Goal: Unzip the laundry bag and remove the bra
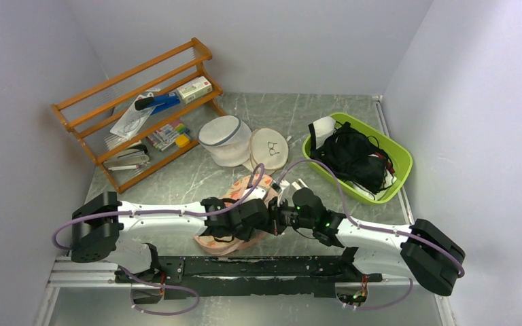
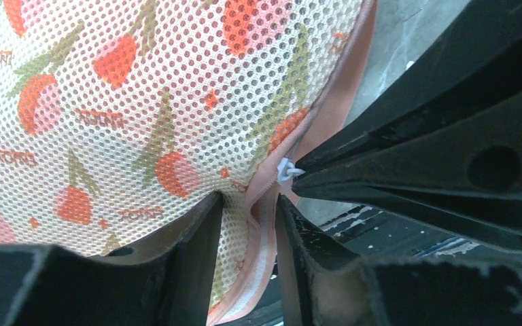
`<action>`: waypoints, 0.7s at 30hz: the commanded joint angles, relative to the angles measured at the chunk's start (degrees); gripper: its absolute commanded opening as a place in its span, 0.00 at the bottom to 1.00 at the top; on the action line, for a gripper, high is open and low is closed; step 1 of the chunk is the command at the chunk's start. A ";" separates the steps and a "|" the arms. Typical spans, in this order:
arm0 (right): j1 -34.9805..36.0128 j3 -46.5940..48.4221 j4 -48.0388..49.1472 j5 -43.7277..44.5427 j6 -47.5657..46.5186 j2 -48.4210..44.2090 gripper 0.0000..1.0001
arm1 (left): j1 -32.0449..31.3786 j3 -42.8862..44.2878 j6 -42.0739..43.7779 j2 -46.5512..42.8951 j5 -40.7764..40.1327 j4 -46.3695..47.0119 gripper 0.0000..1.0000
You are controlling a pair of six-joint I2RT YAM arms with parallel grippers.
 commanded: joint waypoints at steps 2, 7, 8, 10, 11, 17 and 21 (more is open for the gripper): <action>0.42 -0.28 1.07 0.53 0.49 -0.55 0.00 | -0.32 1.49 -0.56 1.60 -3.02 -1.76 0.34; 0.42 0.56 -2.08 4.66 0.50 0.05 0.00 | -0.31 0.39 -1.35 -0.36 -3.19 -2.40 0.07; 0.46 0.76 -2.98 5.79 0.48 0.16 0.00 | -0.32 -0.08 -1.49 -1.03 -3.08 -2.48 0.07; 0.43 1.25 -5.24 9.16 0.66 0.17 0.00 | -0.31 -1.11 -1.64 -2.54 -2.82 -2.63 0.07; 0.36 1.53 -6.49 11.09 0.96 0.08 0.00 | -0.32 -1.55 -1.87 -3.28 -2.80 -2.79 0.07; -0.13 3.91 -15.86 24.20 1.95 -1.83 0.00 | -0.32 -4.01 -3.36 -7.33 -3.34 -4.69 0.07; -1.56 5.83 -21.45 30.82 2.94 -2.25 0.00 | -0.32 -5.19 -4.67 -8.24 -4.05 -6.13 0.07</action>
